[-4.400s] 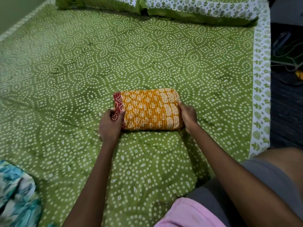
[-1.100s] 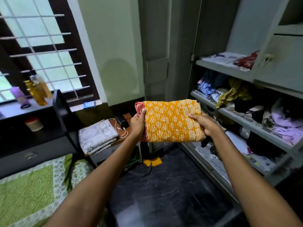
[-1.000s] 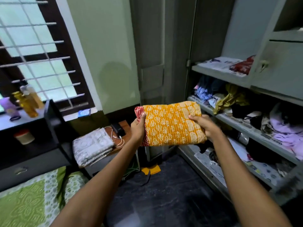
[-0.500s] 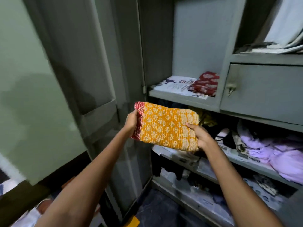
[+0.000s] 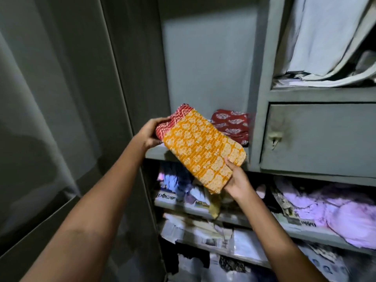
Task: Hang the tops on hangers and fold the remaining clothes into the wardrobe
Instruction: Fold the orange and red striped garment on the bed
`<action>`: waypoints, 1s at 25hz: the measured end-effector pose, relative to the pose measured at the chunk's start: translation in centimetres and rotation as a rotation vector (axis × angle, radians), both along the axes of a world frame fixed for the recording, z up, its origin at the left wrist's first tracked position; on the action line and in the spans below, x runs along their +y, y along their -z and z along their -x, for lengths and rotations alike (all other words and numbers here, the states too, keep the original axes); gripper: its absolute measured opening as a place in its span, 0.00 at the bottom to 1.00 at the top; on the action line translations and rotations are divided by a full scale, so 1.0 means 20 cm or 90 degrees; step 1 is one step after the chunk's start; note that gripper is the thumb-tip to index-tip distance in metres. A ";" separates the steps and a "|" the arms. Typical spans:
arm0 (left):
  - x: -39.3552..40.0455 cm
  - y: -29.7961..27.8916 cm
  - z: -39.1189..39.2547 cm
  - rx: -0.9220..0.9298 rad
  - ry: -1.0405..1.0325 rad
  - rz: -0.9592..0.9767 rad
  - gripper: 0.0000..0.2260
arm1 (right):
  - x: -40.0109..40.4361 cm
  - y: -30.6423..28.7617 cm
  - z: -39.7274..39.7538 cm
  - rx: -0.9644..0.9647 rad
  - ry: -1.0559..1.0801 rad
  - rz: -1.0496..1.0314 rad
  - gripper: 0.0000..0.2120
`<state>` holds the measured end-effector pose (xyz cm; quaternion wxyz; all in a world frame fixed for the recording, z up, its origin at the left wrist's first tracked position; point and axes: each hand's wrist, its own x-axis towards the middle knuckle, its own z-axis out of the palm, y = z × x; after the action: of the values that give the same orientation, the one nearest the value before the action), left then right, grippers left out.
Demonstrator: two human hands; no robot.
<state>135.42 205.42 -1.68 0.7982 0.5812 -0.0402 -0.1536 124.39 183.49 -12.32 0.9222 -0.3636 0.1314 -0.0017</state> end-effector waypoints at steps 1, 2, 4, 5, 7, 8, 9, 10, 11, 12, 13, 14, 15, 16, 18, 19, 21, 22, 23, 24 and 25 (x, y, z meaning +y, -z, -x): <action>-0.03 0.00 -0.09 0.002 0.015 0.089 0.09 | 0.01 0.00 -0.06 -0.010 0.007 -0.027 0.09; -0.07 0.00 -0.17 0.006 0.026 0.178 0.14 | 0.01 -0.01 -0.13 -0.014 0.009 -0.042 0.09; -0.17 0.03 -0.35 0.012 0.017 0.290 0.25 | 0.02 -0.03 -0.28 -0.014 0.019 -0.088 0.10; -0.21 0.04 -0.44 0.007 0.025 0.318 0.28 | 0.01 -0.03 -0.35 -0.023 0.022 -0.111 0.11; -0.30 0.06 -0.60 -0.004 0.079 0.318 0.29 | 0.00 -0.04 -0.47 -0.049 0.027 -0.138 0.12; -0.34 0.06 -0.66 -0.013 0.103 0.308 0.25 | 0.00 -0.06 -0.51 -0.053 0.031 -0.148 0.12; -0.38 0.07 -0.73 -0.010 0.119 0.292 0.20 | -0.01 -0.06 -0.56 -0.056 0.040 -0.151 0.11; -0.43 0.08 -0.80 0.001 0.134 0.277 0.16 | -0.01 -0.07 -0.60 -0.066 0.053 -0.148 0.10; -0.47 0.08 -0.87 0.014 0.137 0.256 0.14 | -0.02 -0.07 -0.65 -0.082 0.064 -0.145 0.10; -0.53 0.08 -0.94 0.022 0.138 0.235 0.13 | -0.04 -0.09 -0.69 -0.099 0.078 -0.146 0.10; -0.58 0.07 -1.01 0.028 0.140 0.220 0.12 | -0.06 -0.10 -0.74 -0.110 0.097 -0.151 0.11; -0.63 0.05 -1.08 0.035 0.151 0.206 0.13 | -0.08 -0.11 -0.79 -0.114 0.122 -0.159 0.11; -0.68 0.04 -1.15 0.041 0.168 0.189 0.13 | -0.10 -0.12 -0.84 -0.114 0.148 -0.162 0.11; -0.74 0.04 -1.22 0.045 0.186 0.167 0.14 | -0.12 -0.14 -0.88 -0.112 0.171 -0.154 0.12; -0.85 0.01 -1.34 0.050 0.222 0.113 0.16 | -0.14 -0.17 -0.95 -0.110 0.212 -0.143 0.13; -0.91 0.00 -1.40 0.054 0.238 0.093 0.16 | -0.16 -0.17 -0.99 -0.111 0.232 -0.146 0.14; -1.03 0.02 -1.51 0.063 0.264 0.062 0.17 | -0.18 -0.17 -1.07 -0.095 0.266 -0.143 0.13; -1.08 0.07 -1.56 0.077 0.282 0.049 0.18 | -0.18 -0.15 -1.10 -0.074 0.282 -0.132 0.14; -1.11 0.13 -1.60 0.085 0.292 0.020 0.18 | -0.18 -0.13 -1.14 -0.047 0.298 -0.115 0.15; -1.14 0.21 -1.64 0.096 0.298 -0.008 0.17 | -0.17 -0.10 -1.16 -0.012 0.318 -0.097 0.17; -1.16 0.27 -1.67 0.109 0.302 -0.029 0.17 | -0.18 -0.08 -1.18 0.012 0.334 -0.078 0.18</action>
<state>168.83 182.24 -7.12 0.7267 0.5583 -0.1043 -0.3864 147.95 179.98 -10.68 0.9091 -0.2609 0.2296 -0.2296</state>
